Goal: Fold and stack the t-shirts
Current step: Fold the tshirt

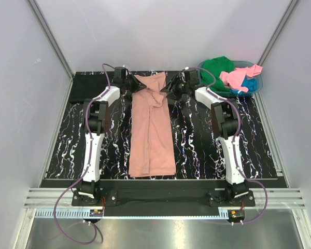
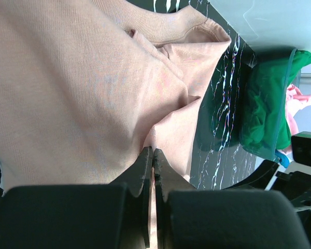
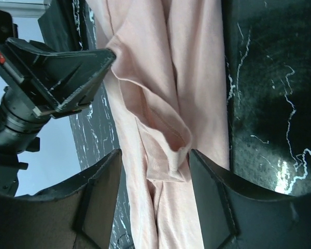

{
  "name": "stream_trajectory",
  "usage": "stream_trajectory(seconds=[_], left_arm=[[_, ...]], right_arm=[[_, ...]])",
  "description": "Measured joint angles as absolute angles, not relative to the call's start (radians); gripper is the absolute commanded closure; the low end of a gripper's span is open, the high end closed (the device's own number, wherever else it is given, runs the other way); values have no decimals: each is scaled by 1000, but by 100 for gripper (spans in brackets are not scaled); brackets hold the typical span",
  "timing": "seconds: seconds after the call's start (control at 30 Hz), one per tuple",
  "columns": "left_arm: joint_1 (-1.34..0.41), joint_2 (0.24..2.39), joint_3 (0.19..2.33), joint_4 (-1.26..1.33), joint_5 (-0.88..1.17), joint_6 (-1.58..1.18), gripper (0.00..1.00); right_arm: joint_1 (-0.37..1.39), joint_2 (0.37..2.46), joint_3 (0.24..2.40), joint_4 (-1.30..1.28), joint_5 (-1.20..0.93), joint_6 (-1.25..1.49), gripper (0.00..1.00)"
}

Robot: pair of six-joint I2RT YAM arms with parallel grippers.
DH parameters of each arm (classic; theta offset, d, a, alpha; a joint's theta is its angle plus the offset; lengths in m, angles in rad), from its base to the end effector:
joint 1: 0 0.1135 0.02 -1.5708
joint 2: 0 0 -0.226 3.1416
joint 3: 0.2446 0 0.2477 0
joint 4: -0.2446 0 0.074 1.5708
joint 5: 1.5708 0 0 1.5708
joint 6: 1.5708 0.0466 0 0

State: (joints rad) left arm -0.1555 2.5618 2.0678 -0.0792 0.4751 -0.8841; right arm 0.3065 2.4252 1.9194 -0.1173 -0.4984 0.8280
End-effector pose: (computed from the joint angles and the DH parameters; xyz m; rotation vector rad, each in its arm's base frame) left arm 0.5362 -0.1056 0.1136 -0.5278 2.2224 -1.0886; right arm 0.4920 0.1791 0.1309 0.3084 2.3414 1.1479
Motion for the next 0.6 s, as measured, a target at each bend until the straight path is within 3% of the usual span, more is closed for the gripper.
stream_trajectory(seconds=[0.6], left_arm=[[-155, 2571, 2074, -81, 476, -884, 100]], right_arm=[[310, 2519, 1961, -71, -542, 873, 36]])
